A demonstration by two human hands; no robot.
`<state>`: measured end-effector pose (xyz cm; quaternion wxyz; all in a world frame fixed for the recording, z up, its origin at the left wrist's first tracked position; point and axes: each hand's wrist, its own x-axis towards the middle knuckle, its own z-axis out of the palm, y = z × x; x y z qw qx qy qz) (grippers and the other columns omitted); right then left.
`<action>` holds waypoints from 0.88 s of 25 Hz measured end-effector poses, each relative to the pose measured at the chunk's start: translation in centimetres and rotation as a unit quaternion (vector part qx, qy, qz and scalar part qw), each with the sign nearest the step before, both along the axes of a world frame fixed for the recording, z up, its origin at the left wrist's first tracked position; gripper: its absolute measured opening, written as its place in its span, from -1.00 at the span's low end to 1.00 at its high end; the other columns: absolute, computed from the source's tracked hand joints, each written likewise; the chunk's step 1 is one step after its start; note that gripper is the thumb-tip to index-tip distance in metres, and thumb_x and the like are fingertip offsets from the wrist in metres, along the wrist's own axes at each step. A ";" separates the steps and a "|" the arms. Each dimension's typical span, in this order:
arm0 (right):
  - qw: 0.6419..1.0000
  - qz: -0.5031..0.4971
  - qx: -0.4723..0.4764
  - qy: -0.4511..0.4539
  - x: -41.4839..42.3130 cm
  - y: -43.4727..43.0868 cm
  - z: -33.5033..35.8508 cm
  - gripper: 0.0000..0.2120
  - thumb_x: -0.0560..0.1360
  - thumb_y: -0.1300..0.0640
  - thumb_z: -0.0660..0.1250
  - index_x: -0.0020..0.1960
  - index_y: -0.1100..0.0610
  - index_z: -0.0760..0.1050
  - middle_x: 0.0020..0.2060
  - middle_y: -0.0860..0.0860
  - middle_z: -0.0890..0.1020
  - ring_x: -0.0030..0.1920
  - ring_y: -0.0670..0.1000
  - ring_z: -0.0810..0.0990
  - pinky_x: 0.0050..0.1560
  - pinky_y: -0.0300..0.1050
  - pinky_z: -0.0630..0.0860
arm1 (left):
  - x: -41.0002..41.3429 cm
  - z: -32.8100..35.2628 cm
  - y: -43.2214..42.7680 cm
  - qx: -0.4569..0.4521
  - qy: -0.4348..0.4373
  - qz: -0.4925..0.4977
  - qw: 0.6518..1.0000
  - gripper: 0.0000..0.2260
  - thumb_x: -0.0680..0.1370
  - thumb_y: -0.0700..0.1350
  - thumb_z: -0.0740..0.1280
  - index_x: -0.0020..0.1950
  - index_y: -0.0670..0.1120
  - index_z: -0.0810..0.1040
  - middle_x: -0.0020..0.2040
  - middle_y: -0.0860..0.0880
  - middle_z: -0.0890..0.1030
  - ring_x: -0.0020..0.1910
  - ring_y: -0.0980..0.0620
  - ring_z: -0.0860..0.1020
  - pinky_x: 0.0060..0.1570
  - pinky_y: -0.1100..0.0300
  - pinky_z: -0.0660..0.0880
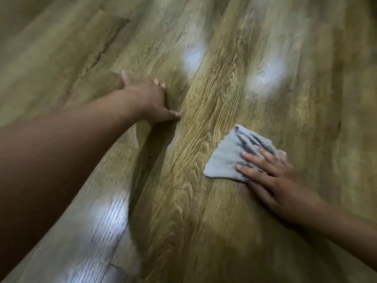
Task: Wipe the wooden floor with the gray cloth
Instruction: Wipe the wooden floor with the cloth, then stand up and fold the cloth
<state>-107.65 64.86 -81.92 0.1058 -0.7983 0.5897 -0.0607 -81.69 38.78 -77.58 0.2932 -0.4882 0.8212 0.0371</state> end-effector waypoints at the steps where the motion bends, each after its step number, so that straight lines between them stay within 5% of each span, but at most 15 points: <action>1: 0.999 -0.054 -0.001 -0.008 -1.7 -0.1 0.0 -0.63 0.60 0.00 0.17 0.38 -0.08 0.47 0.44 -0.07 0.41 0.52 0.07 0.25 0.34 0.41 0.29 | -1.1 0.5 0.1 0.006 -0.034 0.001 0.999 -0.11 0.44 0.52 0.11 0.57 -0.06 0.24 0.55 -0.10 0.31 0.54 -0.18 0.26 0.35 -0.58 -0.18; 4: 0.963 -0.229 -0.043 -0.137 -2.0 -2.9 0.2 -0.72 0.57 0.19 0.31 0.26 0.05 0.59 0.31 -0.03 0.55 0.41 0.02 0.43 0.42 0.14 0.32 | -4.6 2.5 1.8 0.008 -0.081 0.016 0.997 -0.39 0.55 0.32 0.21 0.46 -0.03 0.42 0.45 -0.09 0.44 0.49 -0.18 0.33 0.36 -0.59 -0.10; 7: 0.851 -0.338 -0.025 -0.401 1.9 -5.5 1.7 -0.80 0.58 0.26 0.28 0.02 0.05 0.65 -0.03 -0.03 0.68 -0.06 -0.21 0.62 -0.02 -0.35 0.51 | -6.8 2.6 6.2 0.044 0.074 -0.114 0.990 -0.21 0.48 0.21 0.40 0.60 0.02 0.14 0.58 -0.05 0.26 0.53 -0.12 0.27 0.49 -0.27 0.15; 9: 0.724 -0.369 0.065 -0.579 4.0 -6.7 5.3 -0.80 0.60 0.26 0.23 -0.02 0.12 0.63 -0.10 0.07 0.68 -0.12 -0.09 0.63 -0.05 -0.21 0.58 | -7.0 4.2 9.7 0.185 0.292 -0.121 0.930 -0.27 0.44 0.07 0.53 0.53 -0.01 0.30 0.45 -0.04 0.47 0.40 -0.04 0.45 0.40 0.01 0.38; 11: 0.600 -0.374 0.172 -0.686 5.2 -6.6 10.5 -0.75 0.60 0.17 0.22 0.15 0.29 0.56 0.02 0.24 0.66 0.01 0.16 0.61 0.19 0.10 0.52 | -5.4 8.2 11.8 0.276 0.487 0.052 0.827 -0.61 0.51 -0.13 0.50 0.31 -0.12 0.56 0.18 -0.06 0.67 0.15 0.03 0.62 0.23 0.05 0.54; 13: 0.509 -0.312 0.292 -0.747 6.1 -4.5 16.5 -0.55 0.53 0.03 0.27 0.31 0.31 0.47 0.08 0.24 0.64 0.06 0.20 0.59 0.27 0.16 0.45 | -3.1 12.6 13.3 0.335 0.551 0.188 0.741 -0.82 0.54 -0.13 0.43 0.09 -0.18 0.66 0.02 -0.10 0.72 -0.06 0.06 0.64 -0.04 0.17 0.60; 14: 0.479 -0.293 0.320 -0.763 6.4 -2.7 19.6 -0.50 0.48 0.06 0.32 0.34 0.30 0.44 0.09 0.21 0.64 0.07 0.18 0.60 0.24 0.13 0.50 | -2.0 15.6 14.5 0.343 0.538 0.225 0.737 -0.78 0.53 -0.05 0.40 0.01 -0.20 0.67 -0.06 -0.11 0.73 -0.15 0.04 0.63 -0.20 0.21 0.55; 17: 0.481 -0.343 0.319 -0.741 8.7 2.7 30.7 -0.66 0.41 0.25 0.41 0.18 0.25 0.55 0.07 0.19 0.68 0.01 0.12 0.69 0.01 -0.02 0.63 | 0.8 28.2 17.8 0.362 0.518 0.327 0.703 -0.69 0.55 0.05 0.34 -0.06 -0.20 0.69 -0.12 -0.16 0.73 -0.21 -0.06 0.65 -0.28 0.23 0.50; 20: 0.510 -0.434 0.282 -0.687 10.1 6.1 44.4 -0.69 0.39 0.03 0.43 0.05 0.19 0.66 -0.01 0.19 0.71 0.01 0.18 0.70 0.01 0.05 0.63 | 1.1 43.9 20.4 0.341 0.568 0.378 0.647 -0.77 0.62 -0.10 0.33 -0.05 -0.20 0.70 -0.14 -0.27 0.71 -0.15 -0.08 0.66 -0.20 0.20 0.53; 22: 0.567 -0.435 0.292 -0.636 10.4 7.1 55.0 -0.69 0.39 -0.04 0.49 0.06 0.09 0.67 -0.06 0.09 0.73 -0.04 0.09 0.72 -0.13 -0.07 0.63 | 1.8 54.8 22.3 0.324 0.597 0.385 0.625 -0.81 0.61 -0.19 0.34 -0.10 -0.07 0.73 -0.18 -0.14 0.73 -0.20 0.02 0.67 -0.29 0.29 0.53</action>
